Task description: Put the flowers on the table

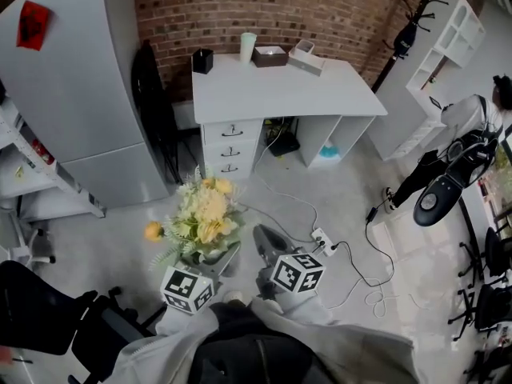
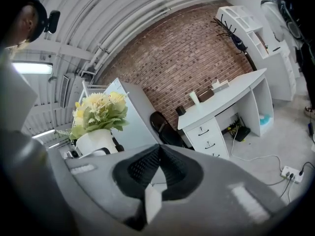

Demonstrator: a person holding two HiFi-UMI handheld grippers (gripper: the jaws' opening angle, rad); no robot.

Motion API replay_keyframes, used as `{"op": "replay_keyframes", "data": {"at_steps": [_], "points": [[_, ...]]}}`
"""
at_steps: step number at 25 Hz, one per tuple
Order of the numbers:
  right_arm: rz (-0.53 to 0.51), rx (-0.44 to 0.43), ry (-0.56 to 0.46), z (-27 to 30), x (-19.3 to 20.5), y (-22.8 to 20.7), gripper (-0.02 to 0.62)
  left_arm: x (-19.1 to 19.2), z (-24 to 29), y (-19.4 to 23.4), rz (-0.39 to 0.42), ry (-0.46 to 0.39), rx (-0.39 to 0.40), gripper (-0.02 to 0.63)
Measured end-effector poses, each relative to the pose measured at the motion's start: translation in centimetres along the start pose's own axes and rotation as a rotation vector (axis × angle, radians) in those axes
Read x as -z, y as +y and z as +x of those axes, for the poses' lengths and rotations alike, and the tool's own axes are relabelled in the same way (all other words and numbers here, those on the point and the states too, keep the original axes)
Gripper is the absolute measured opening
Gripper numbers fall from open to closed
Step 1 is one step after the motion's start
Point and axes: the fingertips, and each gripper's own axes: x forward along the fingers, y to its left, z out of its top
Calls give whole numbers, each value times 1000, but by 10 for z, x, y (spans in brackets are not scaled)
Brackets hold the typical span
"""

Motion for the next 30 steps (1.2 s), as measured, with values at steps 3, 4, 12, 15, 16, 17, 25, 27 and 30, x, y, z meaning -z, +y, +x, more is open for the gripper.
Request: {"op": "replay_keyframes", "data": {"at_steps": [3,4,12,15,16,17,25,27,30], "points": [[17,27,-2,-7,1,-4,0,2,5,-5,0,11,25,347],[23,35,-3,-9,0,-6,0,2,6,-8,-1,13,35,347],[28,69,-4,-17,3,-13,0,5,9,-19,-5,19,77,347],[37,77,-3,-18,6,-20,0,11,13,-20,-14,30,78,347],[40,82,-3,-18,7,-24,0,13,15,-20,-15,33,79,347],[44,86,-3,-19,7,-28,0,14,18,-20,-14,35,79,347],[71,99,-17,-7,-12,-64,0,9,55,-16,-17,31,78,347],[68,97,-27,-1,-23,-74,0,7,67,-12,-8,34,74,347],[70,95,-38,14,-42,-92,0,0,91,-4,-5,35,70,347]]}}
